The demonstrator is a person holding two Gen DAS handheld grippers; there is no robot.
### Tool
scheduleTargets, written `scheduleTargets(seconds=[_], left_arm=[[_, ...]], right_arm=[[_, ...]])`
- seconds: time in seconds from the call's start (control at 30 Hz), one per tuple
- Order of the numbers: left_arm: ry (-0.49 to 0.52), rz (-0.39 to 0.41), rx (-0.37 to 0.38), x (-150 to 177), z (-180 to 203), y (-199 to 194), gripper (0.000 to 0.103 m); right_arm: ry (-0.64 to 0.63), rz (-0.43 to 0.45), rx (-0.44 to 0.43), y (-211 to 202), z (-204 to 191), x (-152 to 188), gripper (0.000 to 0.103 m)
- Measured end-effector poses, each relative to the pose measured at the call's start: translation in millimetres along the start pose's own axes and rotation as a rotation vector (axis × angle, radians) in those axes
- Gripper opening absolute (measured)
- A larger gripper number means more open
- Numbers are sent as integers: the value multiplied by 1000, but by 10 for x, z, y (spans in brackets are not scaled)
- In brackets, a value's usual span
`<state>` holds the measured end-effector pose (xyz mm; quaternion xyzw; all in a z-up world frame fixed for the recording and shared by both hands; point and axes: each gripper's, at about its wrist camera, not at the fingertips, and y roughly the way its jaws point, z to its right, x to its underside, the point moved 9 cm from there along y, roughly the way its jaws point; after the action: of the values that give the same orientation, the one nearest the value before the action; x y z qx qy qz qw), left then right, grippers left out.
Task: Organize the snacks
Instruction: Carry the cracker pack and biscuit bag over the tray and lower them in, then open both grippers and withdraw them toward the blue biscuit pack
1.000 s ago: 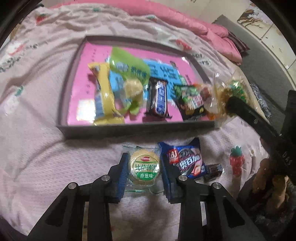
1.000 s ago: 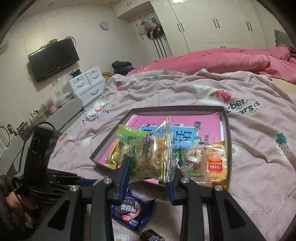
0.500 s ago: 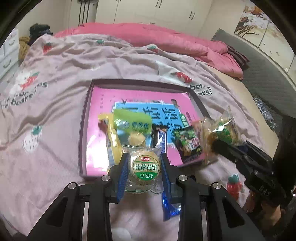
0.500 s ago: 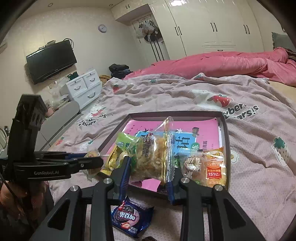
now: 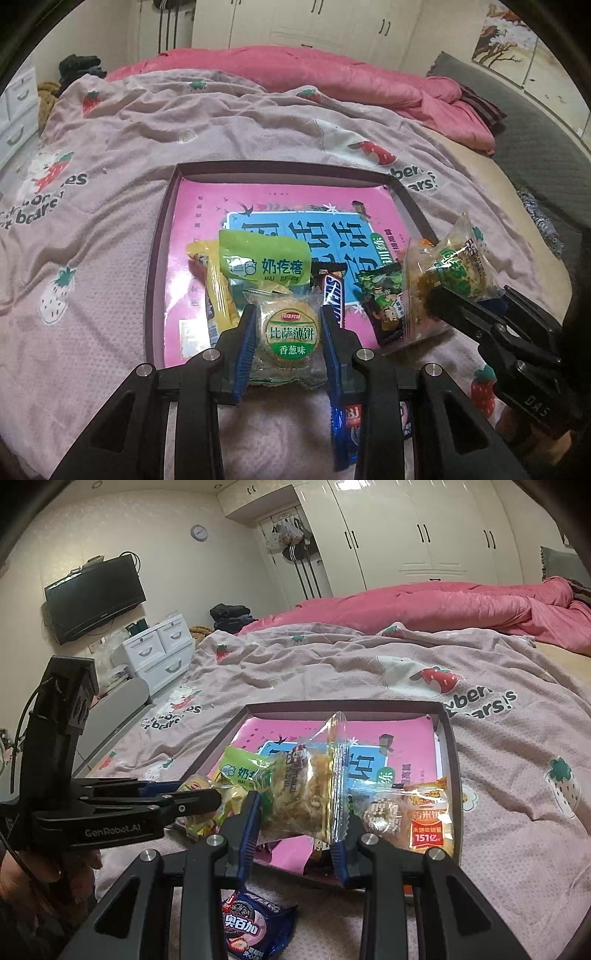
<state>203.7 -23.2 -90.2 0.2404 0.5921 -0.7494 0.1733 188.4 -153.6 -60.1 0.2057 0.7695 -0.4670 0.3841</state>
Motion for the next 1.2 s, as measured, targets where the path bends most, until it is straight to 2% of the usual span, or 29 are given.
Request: scheduleTargets(seconds=[0.37,0.67,0.77,0.83,0.93,1.2], left_arm=[[1,-22,-11,50,-16,196,34],[-6,-13,-14,51,-39,211,36],[-6,-10,-22,43,-54,200,43],[-13,-7,-22,35,-65,179,53],[-17,2,-16,19,-64,134,58],[0,23,-10,38,-10,-63,65]], right_arm=[[-12,-98,32,318,39,148,35],[-23,-119,78,391,86,202,37],[-18,-114,89,370,104,184,41],[-17,-116,94,348,120,175,43],[-20,-104,113,267,142,142,52],[17,-86,126,-66,192,165,59]])
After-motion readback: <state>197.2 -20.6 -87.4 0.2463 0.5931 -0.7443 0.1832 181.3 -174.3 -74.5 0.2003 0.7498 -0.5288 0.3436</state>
